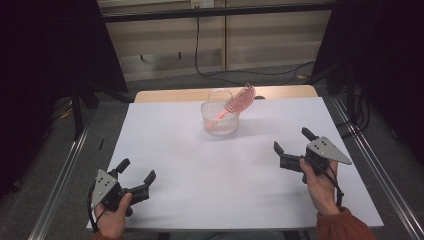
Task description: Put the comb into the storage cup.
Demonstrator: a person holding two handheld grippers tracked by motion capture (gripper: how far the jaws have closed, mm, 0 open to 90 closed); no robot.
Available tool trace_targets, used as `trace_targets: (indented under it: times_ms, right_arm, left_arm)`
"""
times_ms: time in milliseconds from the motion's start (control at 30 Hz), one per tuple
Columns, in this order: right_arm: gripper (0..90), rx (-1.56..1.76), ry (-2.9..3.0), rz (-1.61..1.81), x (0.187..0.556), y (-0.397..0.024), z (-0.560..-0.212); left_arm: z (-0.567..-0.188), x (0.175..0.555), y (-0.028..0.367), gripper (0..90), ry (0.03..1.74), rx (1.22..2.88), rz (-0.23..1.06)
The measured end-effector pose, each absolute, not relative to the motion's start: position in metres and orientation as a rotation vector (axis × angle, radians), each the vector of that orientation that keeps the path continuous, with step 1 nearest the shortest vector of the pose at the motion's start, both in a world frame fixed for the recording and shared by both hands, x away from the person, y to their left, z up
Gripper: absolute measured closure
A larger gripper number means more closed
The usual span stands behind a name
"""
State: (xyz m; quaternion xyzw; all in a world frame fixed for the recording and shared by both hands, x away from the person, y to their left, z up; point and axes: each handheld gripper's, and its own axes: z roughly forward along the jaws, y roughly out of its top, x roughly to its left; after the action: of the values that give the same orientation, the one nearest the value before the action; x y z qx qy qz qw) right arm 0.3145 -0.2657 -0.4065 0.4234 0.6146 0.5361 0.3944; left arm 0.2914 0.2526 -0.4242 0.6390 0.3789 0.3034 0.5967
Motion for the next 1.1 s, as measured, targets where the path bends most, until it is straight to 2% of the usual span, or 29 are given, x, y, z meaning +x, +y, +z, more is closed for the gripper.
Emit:
trace_targets:
  times_ms: [1100]
  right_arm:
    - [0.0,1.099,1.524,1.324,0.254,-0.297,-0.418]
  left_arm:
    - [-0.423,0.286,0.253,3.1,0.870,1.493,0.709]
